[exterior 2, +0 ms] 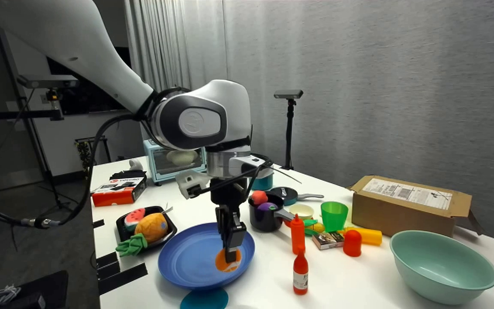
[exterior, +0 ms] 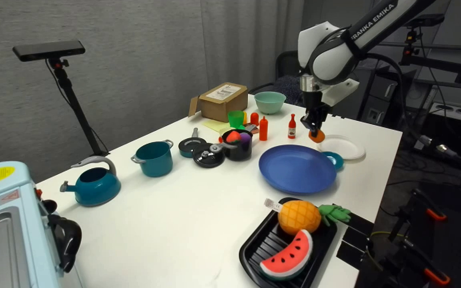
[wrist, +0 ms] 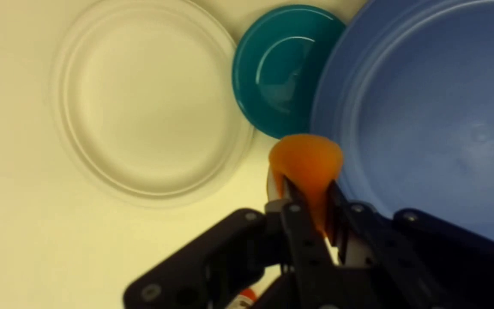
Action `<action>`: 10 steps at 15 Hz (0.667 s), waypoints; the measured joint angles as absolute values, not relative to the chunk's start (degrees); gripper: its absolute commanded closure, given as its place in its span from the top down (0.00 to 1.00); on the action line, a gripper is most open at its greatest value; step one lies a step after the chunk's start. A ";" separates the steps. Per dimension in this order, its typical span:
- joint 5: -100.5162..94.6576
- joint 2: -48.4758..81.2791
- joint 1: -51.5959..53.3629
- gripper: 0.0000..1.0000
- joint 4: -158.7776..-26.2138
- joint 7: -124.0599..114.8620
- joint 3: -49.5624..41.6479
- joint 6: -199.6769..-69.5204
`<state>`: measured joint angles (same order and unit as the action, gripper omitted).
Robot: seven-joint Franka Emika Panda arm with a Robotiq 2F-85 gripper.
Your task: Put the pineapple and watermelon plushies on the black plate, then put the purple and strawberry plushies in the black pot, then the orange plushie on the white plate
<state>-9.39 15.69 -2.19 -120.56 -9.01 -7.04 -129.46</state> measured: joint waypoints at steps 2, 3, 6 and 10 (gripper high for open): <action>-9.33 14.25 -4.05 0.04 -122.03 -9.69 -8.84 -129.76; -9.25 13.67 -4.95 0.04 -122.87 -10.09 -9.64 -130.12; -8.89 12.80 -7.10 0.04 -125.33 -10.87 -11.23 -131.30; -8.67 12.83 -7.87 0.04 -127.75 -13.82 -11.70 -134.20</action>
